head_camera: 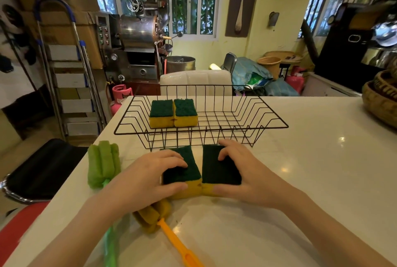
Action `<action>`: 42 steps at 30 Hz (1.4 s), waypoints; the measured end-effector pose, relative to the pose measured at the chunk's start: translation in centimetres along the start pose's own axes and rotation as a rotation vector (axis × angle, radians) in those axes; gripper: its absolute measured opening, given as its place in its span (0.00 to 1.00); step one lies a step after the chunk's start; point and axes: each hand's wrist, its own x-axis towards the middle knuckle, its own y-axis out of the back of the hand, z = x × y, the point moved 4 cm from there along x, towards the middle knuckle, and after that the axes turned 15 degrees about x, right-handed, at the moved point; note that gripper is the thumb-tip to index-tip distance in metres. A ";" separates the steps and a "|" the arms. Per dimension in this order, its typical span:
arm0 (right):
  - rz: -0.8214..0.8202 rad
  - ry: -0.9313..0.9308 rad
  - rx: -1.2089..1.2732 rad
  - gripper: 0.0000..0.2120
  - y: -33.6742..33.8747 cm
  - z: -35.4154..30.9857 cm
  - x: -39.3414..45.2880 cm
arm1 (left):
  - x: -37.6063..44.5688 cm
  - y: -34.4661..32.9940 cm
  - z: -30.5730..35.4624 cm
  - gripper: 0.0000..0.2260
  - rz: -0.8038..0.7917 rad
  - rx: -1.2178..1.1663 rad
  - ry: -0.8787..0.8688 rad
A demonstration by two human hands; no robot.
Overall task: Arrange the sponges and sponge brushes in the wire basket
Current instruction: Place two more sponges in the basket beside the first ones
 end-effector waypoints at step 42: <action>0.047 0.006 -0.260 0.30 18.5 -2.1 10.9 | 19.1 9.0 -1.5 0.19 0.118 0.012 -0.103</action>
